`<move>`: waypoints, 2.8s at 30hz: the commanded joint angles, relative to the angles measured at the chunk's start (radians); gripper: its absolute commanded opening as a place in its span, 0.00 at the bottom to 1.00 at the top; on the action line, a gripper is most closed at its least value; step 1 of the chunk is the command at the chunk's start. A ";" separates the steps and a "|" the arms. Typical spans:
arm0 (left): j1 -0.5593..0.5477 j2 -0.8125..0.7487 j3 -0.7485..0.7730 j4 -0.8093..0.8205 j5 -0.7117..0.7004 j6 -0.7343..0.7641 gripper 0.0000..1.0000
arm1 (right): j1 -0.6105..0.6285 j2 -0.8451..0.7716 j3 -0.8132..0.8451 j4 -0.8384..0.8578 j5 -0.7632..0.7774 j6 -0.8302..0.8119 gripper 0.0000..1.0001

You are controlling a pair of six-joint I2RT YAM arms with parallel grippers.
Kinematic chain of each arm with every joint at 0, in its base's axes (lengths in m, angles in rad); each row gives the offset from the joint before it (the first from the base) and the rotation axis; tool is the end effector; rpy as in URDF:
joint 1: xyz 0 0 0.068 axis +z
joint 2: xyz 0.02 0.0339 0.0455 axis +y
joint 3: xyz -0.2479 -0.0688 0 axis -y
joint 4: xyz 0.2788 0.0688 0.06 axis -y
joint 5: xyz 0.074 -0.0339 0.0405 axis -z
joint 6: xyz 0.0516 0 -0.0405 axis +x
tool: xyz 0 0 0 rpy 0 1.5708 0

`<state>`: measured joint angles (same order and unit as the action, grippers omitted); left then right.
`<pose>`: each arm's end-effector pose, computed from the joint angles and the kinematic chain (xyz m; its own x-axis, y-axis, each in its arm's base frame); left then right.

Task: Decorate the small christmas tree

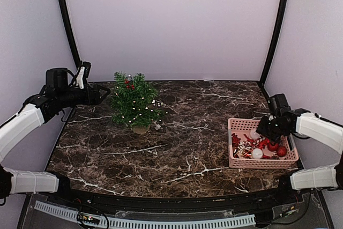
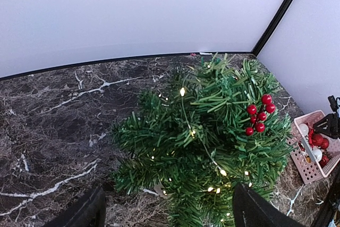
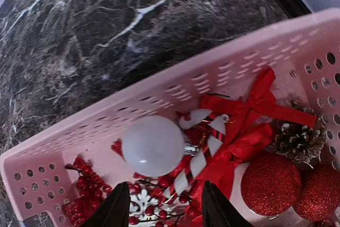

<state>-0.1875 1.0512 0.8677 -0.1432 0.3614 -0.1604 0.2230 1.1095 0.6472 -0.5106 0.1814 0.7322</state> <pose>0.2892 -0.0734 0.2976 -0.3916 -0.0778 -0.9168 0.4466 0.8551 -0.2633 0.2519 0.0476 0.1617 -0.6787 0.5203 -0.5183 0.4507 0.8523 0.2654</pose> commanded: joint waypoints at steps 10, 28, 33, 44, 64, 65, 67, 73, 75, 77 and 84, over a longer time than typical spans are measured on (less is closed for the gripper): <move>0.006 -0.004 -0.009 0.015 0.000 0.015 0.84 | -0.100 0.100 -0.078 -0.030 0.038 0.046 0.38; 0.006 -0.016 -0.010 0.013 -0.009 0.018 0.84 | -0.103 0.045 -0.102 -0.025 0.081 0.082 0.00; 0.005 -0.036 -0.017 0.018 -0.020 0.018 0.84 | -0.102 -0.078 -0.009 -0.132 0.111 0.033 0.00; 0.005 -0.058 -0.022 0.031 -0.012 0.015 0.84 | -0.103 -0.317 0.196 -0.260 0.046 -0.109 0.00; 0.006 -0.079 -0.041 0.072 0.084 0.018 0.84 | -0.097 -0.303 -0.147 0.044 -0.405 -0.087 0.00; 0.005 -0.079 -0.042 0.073 0.083 0.017 0.84 | -0.090 -0.297 -0.147 0.058 -0.423 -0.093 0.00; 0.005 -0.078 -0.043 0.075 0.082 0.017 0.84 | -0.078 -0.287 -0.140 0.083 -0.463 -0.105 0.06; 0.005 -0.074 -0.042 0.073 0.082 0.018 0.84 | -0.050 -0.301 -0.064 -0.018 -0.297 -0.133 0.49; 0.005 -0.075 -0.042 0.073 0.078 0.019 0.84 | -0.050 -0.325 -0.044 -0.053 -0.221 -0.127 0.53; 0.005 -0.076 -0.043 0.074 0.075 0.018 0.84 | -0.050 -0.347 -0.041 -0.047 -0.197 -0.120 0.54; 0.005 -0.071 -0.042 0.073 0.074 0.019 0.84 | -0.050 -0.259 -0.074 -0.004 -0.198 -0.049 0.47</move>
<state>-0.1875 0.9943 0.8345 -0.0975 0.4294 -0.1520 0.1699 0.7868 0.5781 -0.5377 -0.0494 0.6411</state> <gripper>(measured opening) 0.842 0.494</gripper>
